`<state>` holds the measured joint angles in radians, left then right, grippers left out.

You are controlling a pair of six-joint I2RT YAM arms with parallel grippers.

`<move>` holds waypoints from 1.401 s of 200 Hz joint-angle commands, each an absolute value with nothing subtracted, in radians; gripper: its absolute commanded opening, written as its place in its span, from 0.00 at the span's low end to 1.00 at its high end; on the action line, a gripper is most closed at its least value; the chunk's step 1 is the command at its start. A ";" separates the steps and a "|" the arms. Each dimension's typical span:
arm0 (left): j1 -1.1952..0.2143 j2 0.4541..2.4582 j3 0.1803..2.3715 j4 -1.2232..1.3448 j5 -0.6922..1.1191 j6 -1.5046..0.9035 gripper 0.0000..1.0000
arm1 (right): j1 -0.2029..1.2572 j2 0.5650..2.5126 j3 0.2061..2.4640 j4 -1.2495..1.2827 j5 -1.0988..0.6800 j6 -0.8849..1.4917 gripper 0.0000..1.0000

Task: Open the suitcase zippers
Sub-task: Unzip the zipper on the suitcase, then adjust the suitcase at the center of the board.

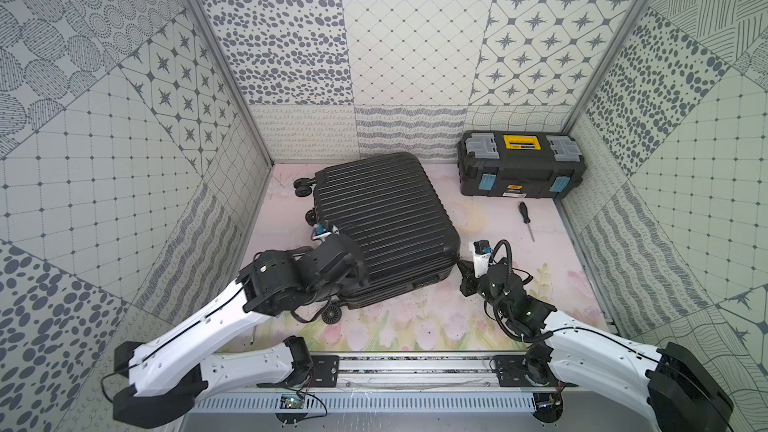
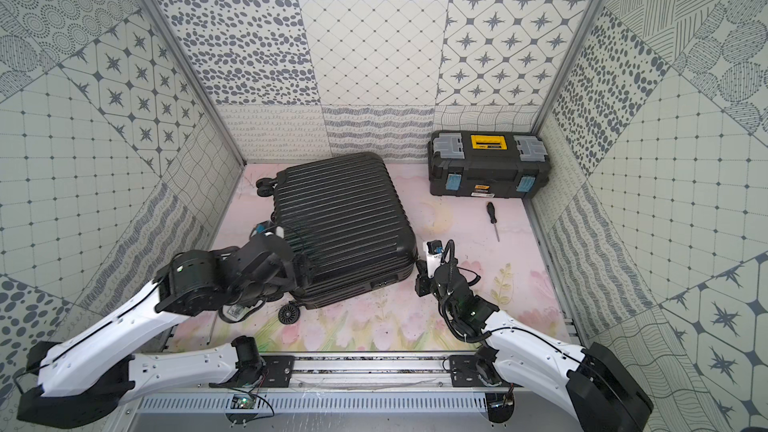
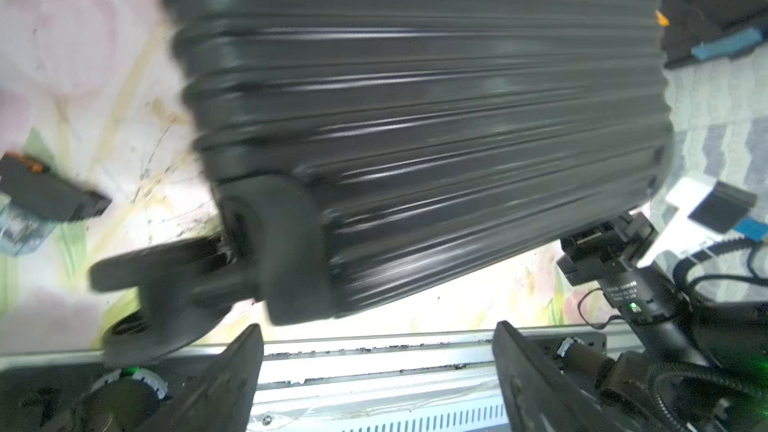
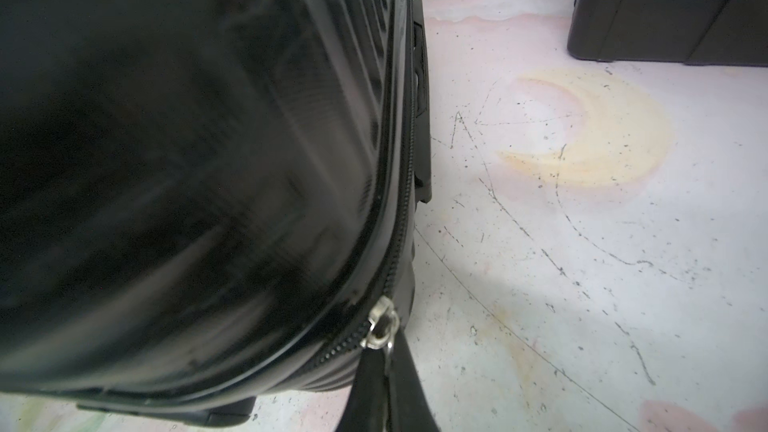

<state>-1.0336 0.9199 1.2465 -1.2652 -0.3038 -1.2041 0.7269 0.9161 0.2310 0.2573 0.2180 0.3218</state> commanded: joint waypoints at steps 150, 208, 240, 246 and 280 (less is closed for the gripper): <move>-1.021 0.547 0.861 -1.307 -0.584 -2.169 0.96 | 0.721 0.858 0.226 0.265 0.128 0.346 0.00; -0.966 0.607 0.874 -1.190 -0.574 -2.134 0.96 | 0.721 0.864 0.238 0.249 0.112 0.350 0.00; -0.902 0.620 0.860 -1.107 -0.495 -2.091 0.95 | 0.721 0.873 0.240 0.247 0.112 0.350 0.00; -0.894 0.628 0.857 -1.097 -0.481 -2.088 0.95 | 0.721 0.877 0.241 0.247 0.111 0.350 0.00; -0.873 0.654 0.816 -1.049 -0.456 -2.095 0.91 | 0.721 0.880 0.241 0.245 0.115 0.348 0.00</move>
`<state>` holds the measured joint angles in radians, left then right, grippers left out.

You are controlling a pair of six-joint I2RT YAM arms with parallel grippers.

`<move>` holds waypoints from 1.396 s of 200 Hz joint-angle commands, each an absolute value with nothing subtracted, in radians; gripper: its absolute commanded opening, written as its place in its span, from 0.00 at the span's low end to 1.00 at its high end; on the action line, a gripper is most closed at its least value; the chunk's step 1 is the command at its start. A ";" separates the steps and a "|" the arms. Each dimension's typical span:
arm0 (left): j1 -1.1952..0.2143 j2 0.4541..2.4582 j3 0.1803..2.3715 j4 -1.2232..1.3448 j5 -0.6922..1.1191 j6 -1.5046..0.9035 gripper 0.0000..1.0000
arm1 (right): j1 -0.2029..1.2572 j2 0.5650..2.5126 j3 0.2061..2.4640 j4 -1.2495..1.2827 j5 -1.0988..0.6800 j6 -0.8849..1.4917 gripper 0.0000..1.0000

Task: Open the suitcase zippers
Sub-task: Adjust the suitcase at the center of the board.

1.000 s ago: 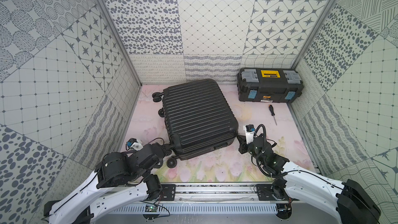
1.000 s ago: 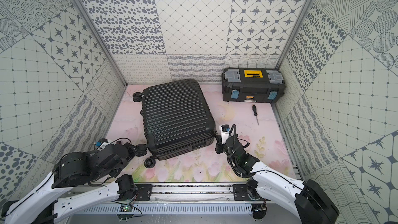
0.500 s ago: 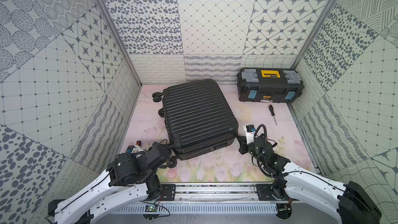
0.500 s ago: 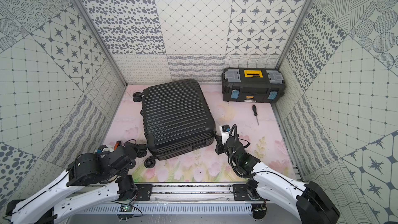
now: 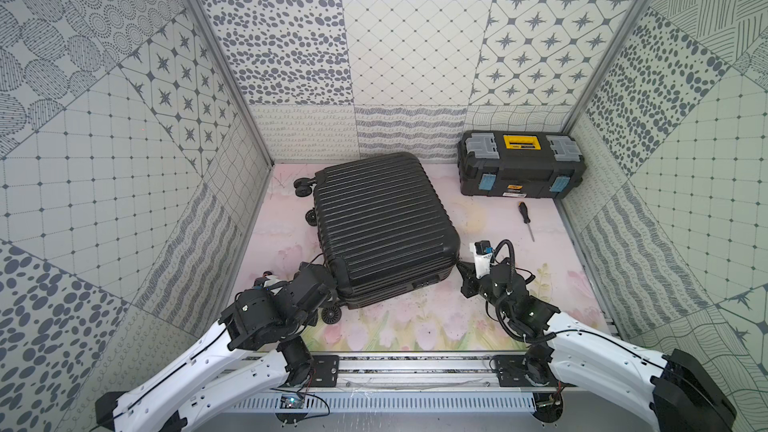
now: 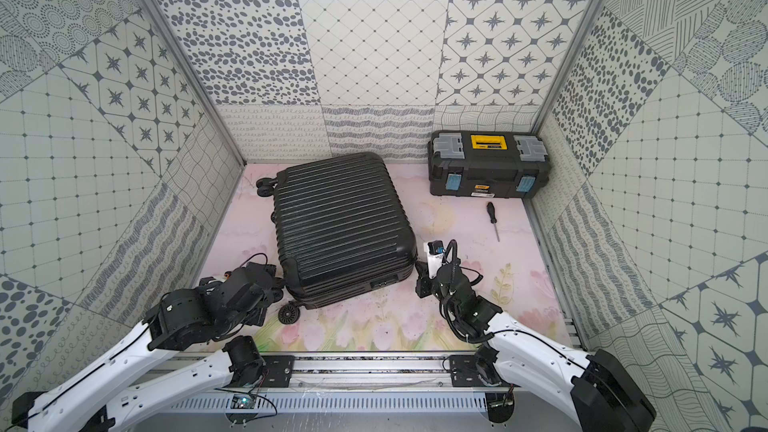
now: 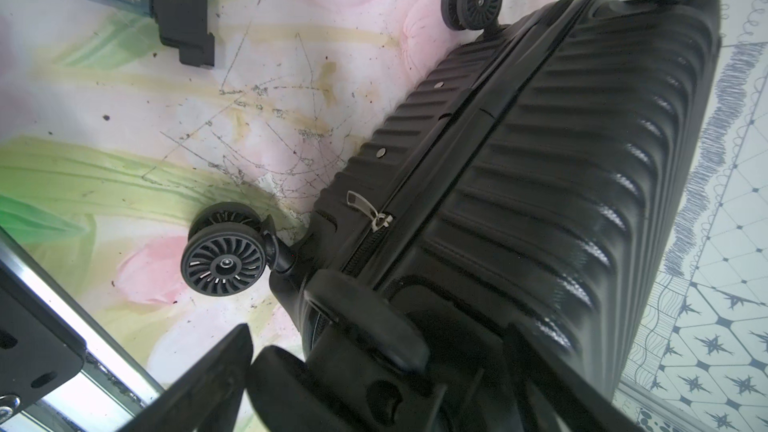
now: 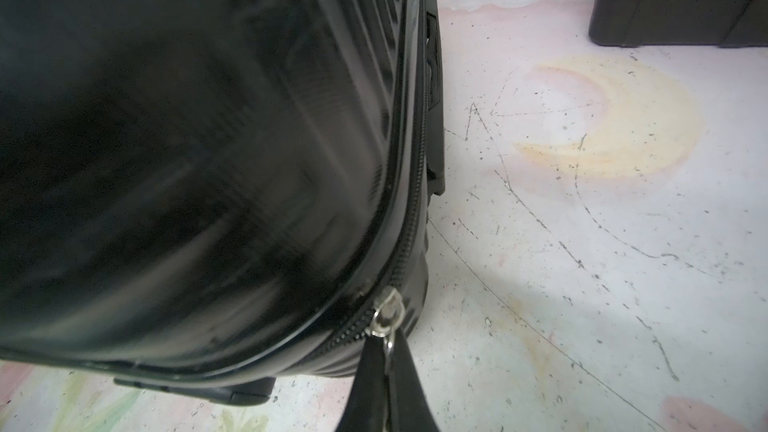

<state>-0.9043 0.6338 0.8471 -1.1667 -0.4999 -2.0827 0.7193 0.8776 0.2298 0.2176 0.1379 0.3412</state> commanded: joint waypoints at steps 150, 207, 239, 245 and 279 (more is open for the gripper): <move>-0.546 0.668 0.785 -0.999 -0.307 -1.792 0.14 | 0.667 0.878 0.264 0.161 0.161 0.318 0.00; -0.439 0.684 0.778 -1.020 -0.207 -1.676 0.12 | 0.581 0.880 0.292 0.182 0.100 0.257 0.00; -0.364 0.687 0.790 -1.029 -0.167 -1.626 0.12 | 0.545 0.856 0.288 0.162 0.077 0.282 0.00; -0.348 0.688 0.791 -1.025 -0.156 -1.615 0.12 | 0.546 0.848 0.286 0.159 0.075 0.285 0.00; -0.288 0.717 0.806 -1.012 -0.111 -1.551 0.11 | 0.545 0.848 0.283 0.162 0.085 0.253 0.00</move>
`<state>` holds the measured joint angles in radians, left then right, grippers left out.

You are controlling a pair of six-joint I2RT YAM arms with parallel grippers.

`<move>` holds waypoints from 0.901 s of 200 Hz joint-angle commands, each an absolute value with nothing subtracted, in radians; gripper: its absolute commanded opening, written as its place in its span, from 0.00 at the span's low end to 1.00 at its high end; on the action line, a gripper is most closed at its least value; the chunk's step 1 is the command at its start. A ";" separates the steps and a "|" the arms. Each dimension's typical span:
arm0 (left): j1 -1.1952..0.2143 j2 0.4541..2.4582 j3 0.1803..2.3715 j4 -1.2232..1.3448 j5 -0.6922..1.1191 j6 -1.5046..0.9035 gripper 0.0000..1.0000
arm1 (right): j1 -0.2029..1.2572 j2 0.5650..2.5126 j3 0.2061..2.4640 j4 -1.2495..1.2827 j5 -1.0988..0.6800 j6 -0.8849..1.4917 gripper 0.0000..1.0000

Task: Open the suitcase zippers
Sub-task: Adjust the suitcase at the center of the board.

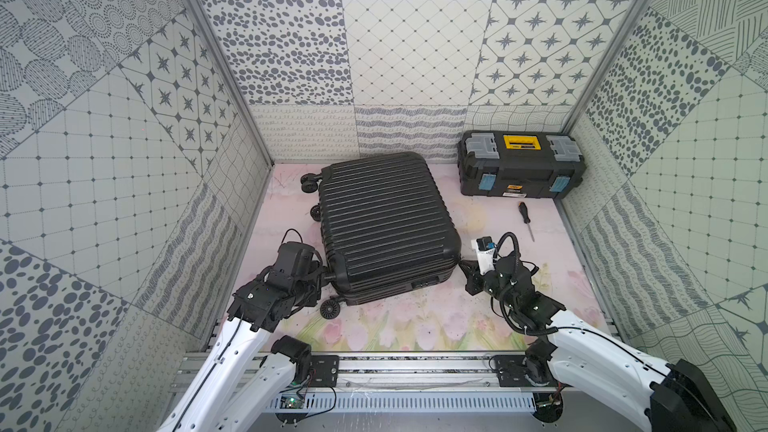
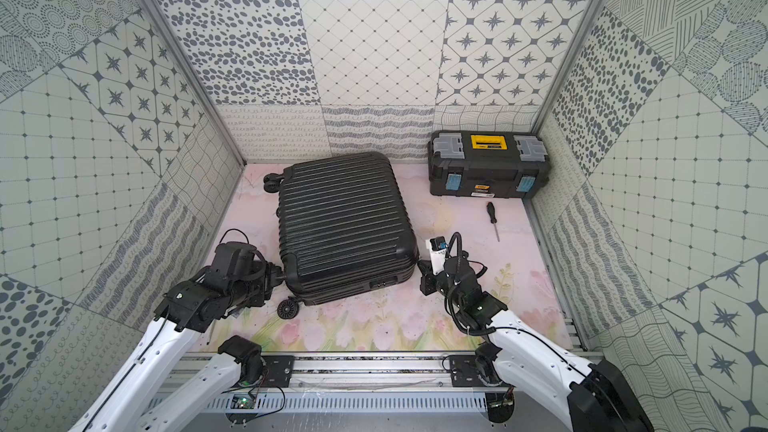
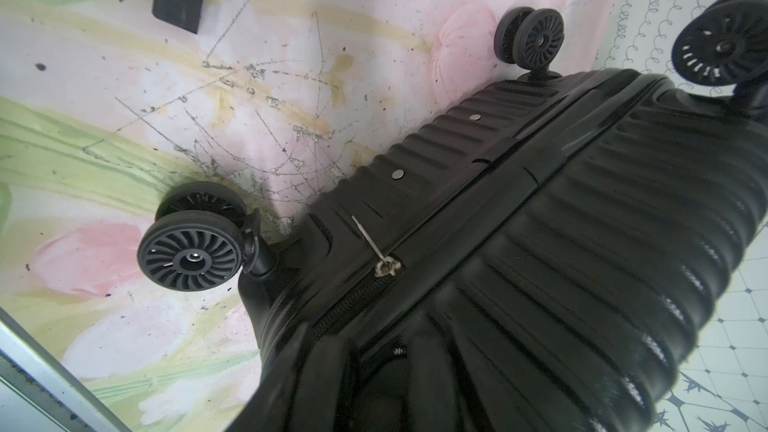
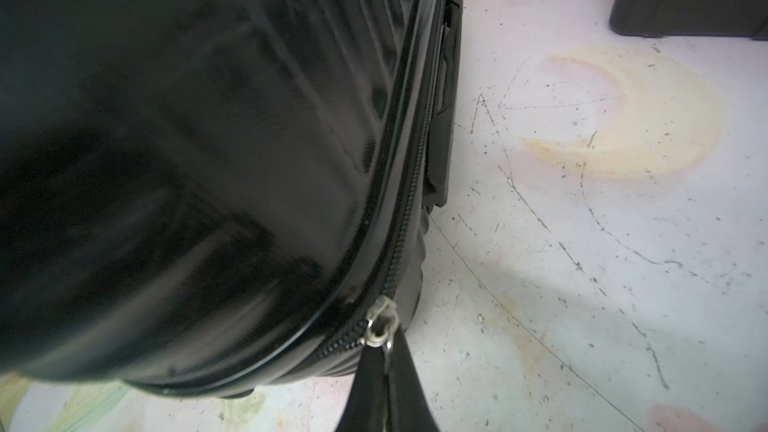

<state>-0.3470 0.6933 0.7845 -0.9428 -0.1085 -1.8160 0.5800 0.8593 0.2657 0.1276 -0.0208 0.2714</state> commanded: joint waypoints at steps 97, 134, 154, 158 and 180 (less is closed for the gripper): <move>-0.256 0.800 0.858 -0.998 -0.094 -1.462 0.10 | 0.475 1.152 0.393 0.443 0.115 0.147 0.00; -0.225 0.837 0.858 -0.940 -0.050 -1.389 0.09 | 0.368 1.339 0.486 0.506 -0.211 0.197 0.00; -0.175 0.926 0.874 -0.867 0.046 -1.266 0.17 | 0.345 1.408 0.500 0.575 -0.373 0.225 0.00; -0.163 0.951 0.887 -0.865 0.060 -1.239 0.21 | 0.350 1.405 0.486 0.613 -0.392 0.228 0.00; -0.128 1.089 0.988 -0.887 0.068 -1.076 0.59 | 0.432 1.347 0.424 0.743 -0.446 0.160 0.00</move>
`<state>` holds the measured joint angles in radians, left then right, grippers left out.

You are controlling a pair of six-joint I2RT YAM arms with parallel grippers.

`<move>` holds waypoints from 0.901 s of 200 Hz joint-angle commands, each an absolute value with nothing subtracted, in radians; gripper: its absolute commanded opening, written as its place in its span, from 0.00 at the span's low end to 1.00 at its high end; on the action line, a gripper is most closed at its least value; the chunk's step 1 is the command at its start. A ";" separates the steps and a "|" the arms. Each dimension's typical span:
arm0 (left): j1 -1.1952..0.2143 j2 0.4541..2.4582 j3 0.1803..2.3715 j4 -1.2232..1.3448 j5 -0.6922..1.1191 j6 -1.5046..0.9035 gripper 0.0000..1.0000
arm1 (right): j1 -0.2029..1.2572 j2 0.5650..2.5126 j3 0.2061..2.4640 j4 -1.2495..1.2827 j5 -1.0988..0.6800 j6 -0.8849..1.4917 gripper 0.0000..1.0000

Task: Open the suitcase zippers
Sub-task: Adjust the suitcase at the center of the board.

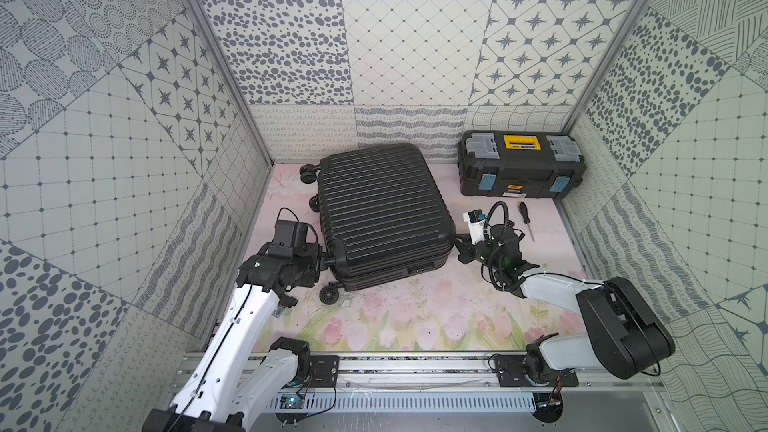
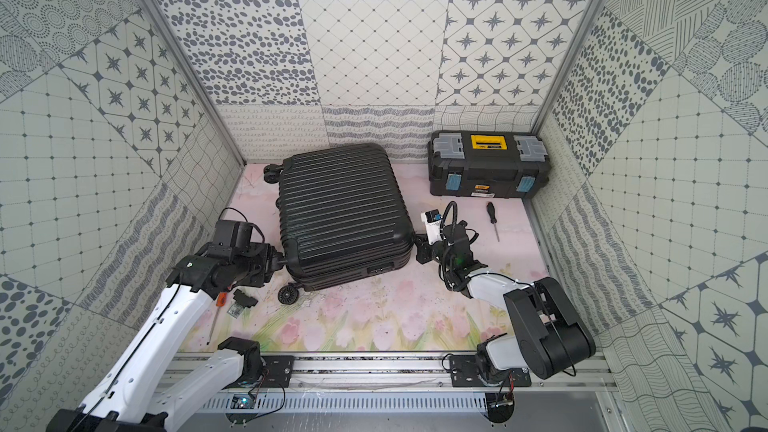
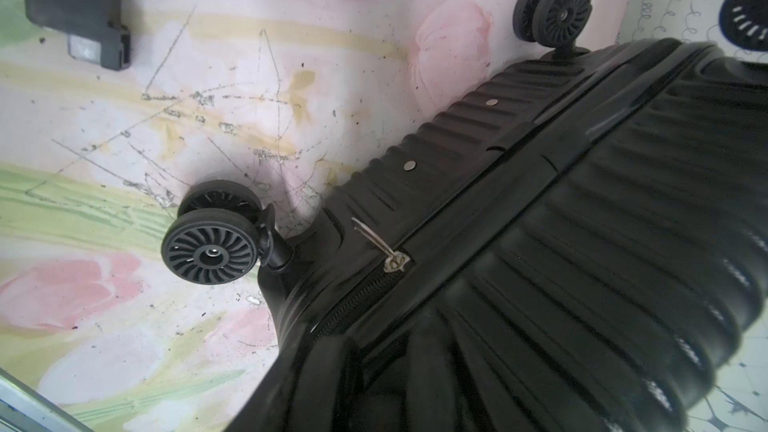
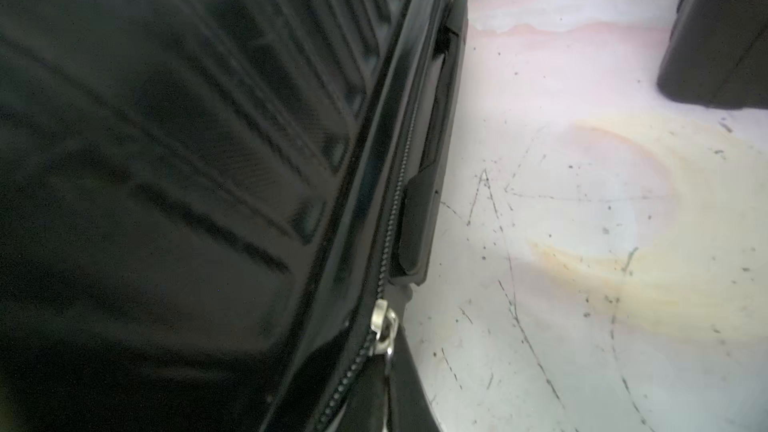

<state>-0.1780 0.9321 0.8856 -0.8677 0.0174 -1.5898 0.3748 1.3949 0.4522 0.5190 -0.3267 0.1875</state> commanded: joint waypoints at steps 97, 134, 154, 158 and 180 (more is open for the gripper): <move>-0.274 1.200 1.482 -1.120 -0.477 -0.629 0.87 | 0.893 1.434 0.535 0.591 -0.292 0.049 0.00; -0.624 1.221 1.467 -0.965 -0.178 -0.529 0.80 | 0.958 1.474 0.535 0.636 -0.202 0.106 0.00; -0.788 1.279 1.472 -0.932 -0.132 -0.602 0.76 | 0.967 1.497 0.535 0.665 -0.148 0.150 0.00; -0.821 1.293 1.477 -0.933 -0.144 -0.622 0.76 | 0.968 1.501 0.535 0.676 -0.142 0.158 0.00; -0.929 1.364 1.506 -0.965 -0.171 -0.718 0.78 | 0.981 1.525 0.535 0.704 -0.131 0.182 0.00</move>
